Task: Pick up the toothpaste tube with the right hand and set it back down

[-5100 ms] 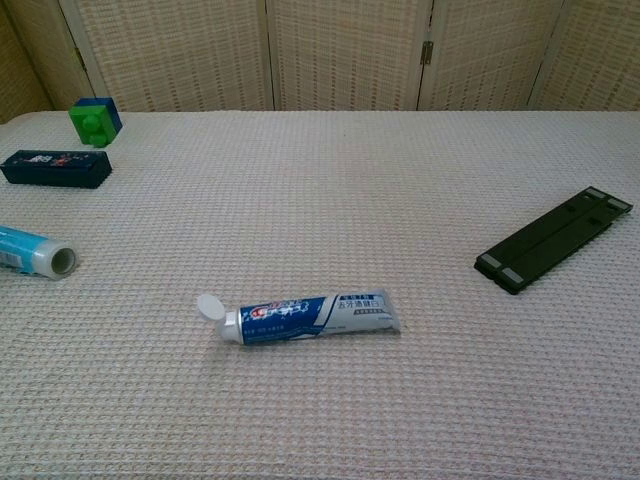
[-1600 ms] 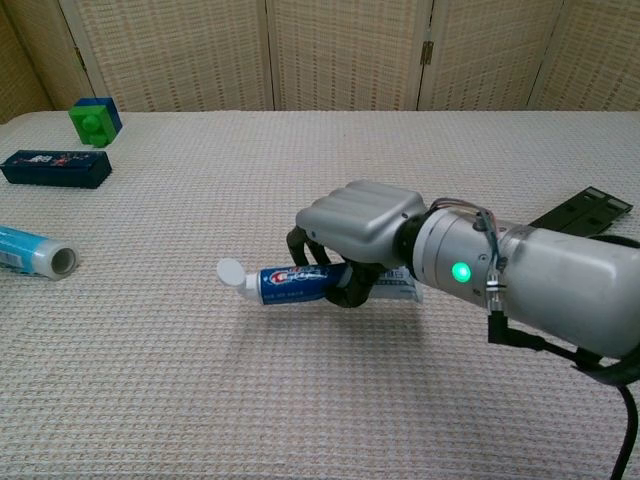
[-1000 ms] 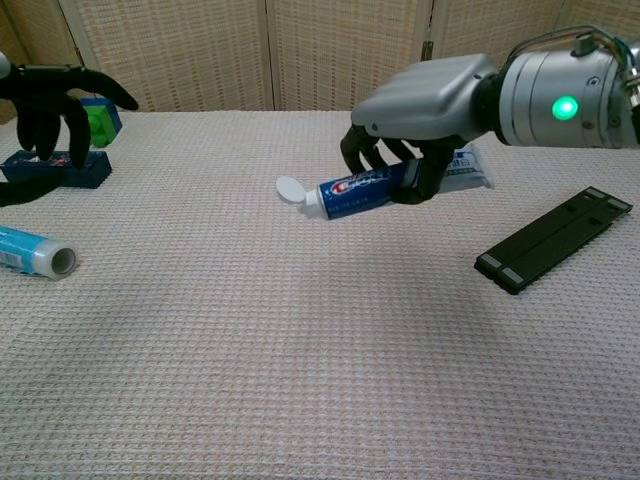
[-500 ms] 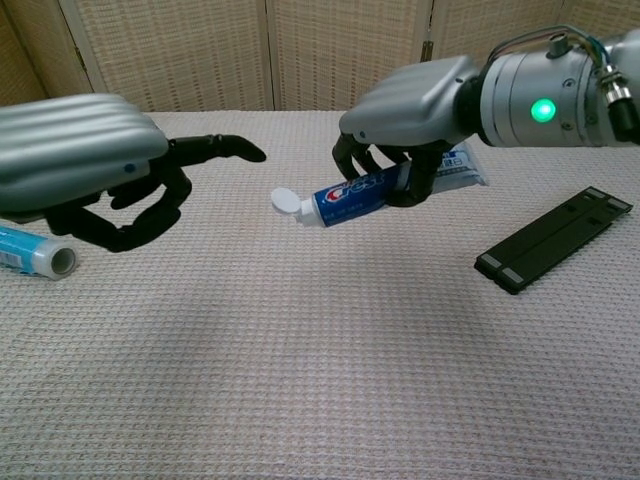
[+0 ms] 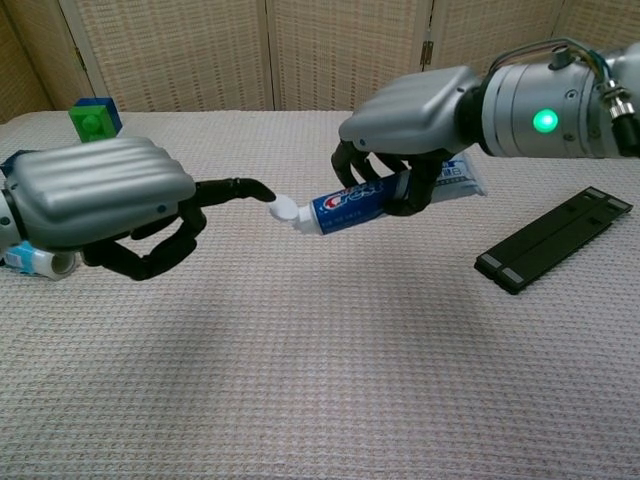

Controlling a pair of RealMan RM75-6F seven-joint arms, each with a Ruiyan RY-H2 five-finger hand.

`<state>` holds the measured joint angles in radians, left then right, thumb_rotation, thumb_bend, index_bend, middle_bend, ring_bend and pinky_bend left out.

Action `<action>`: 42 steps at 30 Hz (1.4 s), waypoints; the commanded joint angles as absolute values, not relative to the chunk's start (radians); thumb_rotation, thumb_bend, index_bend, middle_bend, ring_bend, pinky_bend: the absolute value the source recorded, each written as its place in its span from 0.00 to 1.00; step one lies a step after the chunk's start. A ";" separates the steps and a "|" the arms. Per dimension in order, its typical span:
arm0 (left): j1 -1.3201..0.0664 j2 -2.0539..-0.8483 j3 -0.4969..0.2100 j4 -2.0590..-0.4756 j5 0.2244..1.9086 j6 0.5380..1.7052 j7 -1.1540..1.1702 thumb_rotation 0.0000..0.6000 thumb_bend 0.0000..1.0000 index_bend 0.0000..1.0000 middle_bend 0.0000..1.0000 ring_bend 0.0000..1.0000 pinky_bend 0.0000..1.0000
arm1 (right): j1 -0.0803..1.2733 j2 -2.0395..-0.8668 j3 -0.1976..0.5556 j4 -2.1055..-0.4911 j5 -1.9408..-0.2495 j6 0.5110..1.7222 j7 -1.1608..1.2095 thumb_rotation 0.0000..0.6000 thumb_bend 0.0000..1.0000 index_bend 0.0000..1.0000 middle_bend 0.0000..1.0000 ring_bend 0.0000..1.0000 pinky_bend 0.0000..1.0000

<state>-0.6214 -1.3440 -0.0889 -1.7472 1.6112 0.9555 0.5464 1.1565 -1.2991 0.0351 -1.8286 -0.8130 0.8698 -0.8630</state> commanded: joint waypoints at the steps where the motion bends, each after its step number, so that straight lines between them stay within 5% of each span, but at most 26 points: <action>1: -0.623 -1.346 -0.081 -1.733 1.605 0.959 0.547 1.00 0.70 0.10 0.75 0.76 0.70 | 1.150 -1.294 0.033 -1.832 -0.832 0.866 -0.835 1.00 0.75 0.72 0.64 0.67 0.64; 22: -0.621 -1.356 -0.049 -1.719 1.574 1.006 0.474 1.00 0.70 0.11 0.75 0.75 0.70 | 1.068 -1.287 0.073 -1.818 -0.998 0.870 -0.568 1.00 0.75 0.74 0.66 0.69 0.66; 28: -0.591 -1.322 -0.069 -1.736 1.535 1.065 0.311 1.00 0.68 0.10 0.69 0.68 0.70 | 1.014 -1.283 0.083 -1.799 -1.030 0.889 -0.452 1.00 0.75 0.74 0.66 0.69 0.66; 32: -0.560 -1.297 -0.088 -1.732 1.521 1.127 0.116 1.00 0.41 0.06 0.45 0.46 0.57 | 0.956 -1.300 0.082 -1.775 -1.080 0.905 -0.324 1.00 0.75 0.74 0.66 0.69 0.66; 37: -0.537 -1.248 -0.112 -1.757 1.494 1.161 -0.095 0.99 0.26 0.06 0.23 0.22 0.28 | 0.896 -1.340 0.078 -1.724 -1.174 0.931 -0.179 1.00 0.75 0.74 0.66 0.69 0.66; 39: -0.533 -1.228 -0.127 -1.777 1.488 1.172 -0.175 0.93 0.23 0.06 0.19 0.16 0.21 | 0.879 -1.359 0.077 -1.713 -1.199 0.935 -0.131 1.00 0.75 0.74 0.66 0.69 0.66; 42: -0.530 -1.215 -0.148 -1.781 1.501 1.203 -0.241 0.69 0.20 0.06 0.16 0.13 0.13 | 0.863 -1.383 0.077 -1.697 -1.225 0.936 -0.086 1.00 0.75 0.74 0.66 0.69 0.66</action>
